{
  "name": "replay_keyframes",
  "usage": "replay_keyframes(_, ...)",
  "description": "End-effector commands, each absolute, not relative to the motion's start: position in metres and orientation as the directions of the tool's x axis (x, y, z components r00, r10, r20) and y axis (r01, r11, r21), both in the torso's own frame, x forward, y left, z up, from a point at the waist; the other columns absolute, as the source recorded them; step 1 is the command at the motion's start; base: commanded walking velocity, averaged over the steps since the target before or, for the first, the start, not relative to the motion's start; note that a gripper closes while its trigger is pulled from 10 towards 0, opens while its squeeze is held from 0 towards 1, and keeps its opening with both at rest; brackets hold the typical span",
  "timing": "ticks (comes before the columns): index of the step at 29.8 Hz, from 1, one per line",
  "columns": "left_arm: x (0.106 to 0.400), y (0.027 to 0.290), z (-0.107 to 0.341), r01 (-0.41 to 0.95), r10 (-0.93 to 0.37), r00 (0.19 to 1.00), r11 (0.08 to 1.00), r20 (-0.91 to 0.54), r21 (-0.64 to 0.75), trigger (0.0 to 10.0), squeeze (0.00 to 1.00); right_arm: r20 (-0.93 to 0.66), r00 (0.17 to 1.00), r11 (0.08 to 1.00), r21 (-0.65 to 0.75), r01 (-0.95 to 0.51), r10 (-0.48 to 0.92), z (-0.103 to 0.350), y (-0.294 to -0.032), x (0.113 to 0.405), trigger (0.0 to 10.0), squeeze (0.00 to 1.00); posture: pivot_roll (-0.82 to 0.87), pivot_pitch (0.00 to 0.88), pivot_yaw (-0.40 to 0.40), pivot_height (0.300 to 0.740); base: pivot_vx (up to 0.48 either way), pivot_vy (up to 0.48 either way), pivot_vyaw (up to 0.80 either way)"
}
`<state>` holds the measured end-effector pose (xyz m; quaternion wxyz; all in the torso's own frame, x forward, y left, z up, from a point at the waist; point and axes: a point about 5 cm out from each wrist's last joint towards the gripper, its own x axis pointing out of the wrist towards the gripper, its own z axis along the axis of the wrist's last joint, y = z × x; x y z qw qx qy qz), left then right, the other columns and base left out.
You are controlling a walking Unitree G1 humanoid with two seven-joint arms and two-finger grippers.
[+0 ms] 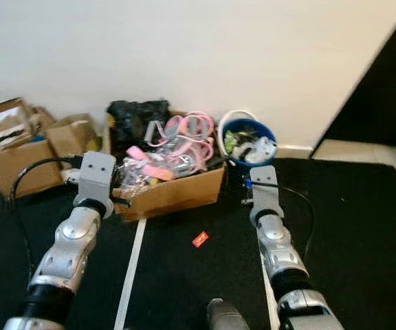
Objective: Picking trash to rubbish bin
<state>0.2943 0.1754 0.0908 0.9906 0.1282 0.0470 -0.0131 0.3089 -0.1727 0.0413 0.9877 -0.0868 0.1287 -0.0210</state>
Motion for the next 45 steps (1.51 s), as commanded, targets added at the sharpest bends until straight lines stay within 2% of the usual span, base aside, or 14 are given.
replay_keyframes(1,0.2921,0.1757,0.0851,0.042,-0.011,0.992,0.967,-0.124,0.251,10.0,0.00,-0.272,0.960,0.985,-0.169,0.018,-0.064,0.0368,-0.1717,0.3056,10.0,0.00,0.05,0.052,-0.046,0.740,0.000,0.000,-0.80)
replay_keyframes(15,0.2917,0.1736,0.0841,0.051,-0.020,0.992,0.966,-0.126,0.253,10.0,0.00,-0.271,0.961,0.985,-0.173,0.013,-0.061,0.0378,-0.1718,0.3065,10.0,0.00,0.05,0.036,-0.050,0.740,0.000,0.000,-0.80)
replay_keyframes(19,0.2914,0.1732,0.0840,0.053,-0.021,0.992,0.966,-0.126,0.254,10.0,0.00,-0.288,0.955,0.977,-0.211,0.004,-0.066,0.0362,-0.1741,0.3059,10.0,0.00,0.05,0.033,-0.052,0.740,0.000,0.000,-0.80)
replay_keyframes(26,0.2909,0.1726,0.0839,0.055,-0.023,0.992,0.966,-0.126,0.253,10.0,0.00,-0.293,0.953,0.981,-0.195,0.022,-0.080,0.0362,-0.1767,0.3058,10.0,0.00,0.05,0.037,-0.052,0.740,0.000,0.000,-0.80)
replay_keyframes(30,0.2909,0.1723,0.0843,0.053,-0.022,0.992,0.967,-0.126,0.250,10.0,0.00,-0.288,0.955,0.994,-0.102,0.042,-0.070,0.0386,-0.1758,0.3073,10.0,0.00,0.05,0.045,-0.053,0.740,0.000,0.000,-0.80)
replay_keyframes(45,0.2895,0.1722,0.0835,0.057,-0.026,0.991,0.970,-0.131,0.237,10.0,0.00,-0.265,0.960,0.991,-0.115,0.063,-0.092,0.0424,-0.1794,0.3088,10.0,0.00,0.05,0.058,-0.052,0.740,0.000,0.000,-0.80)
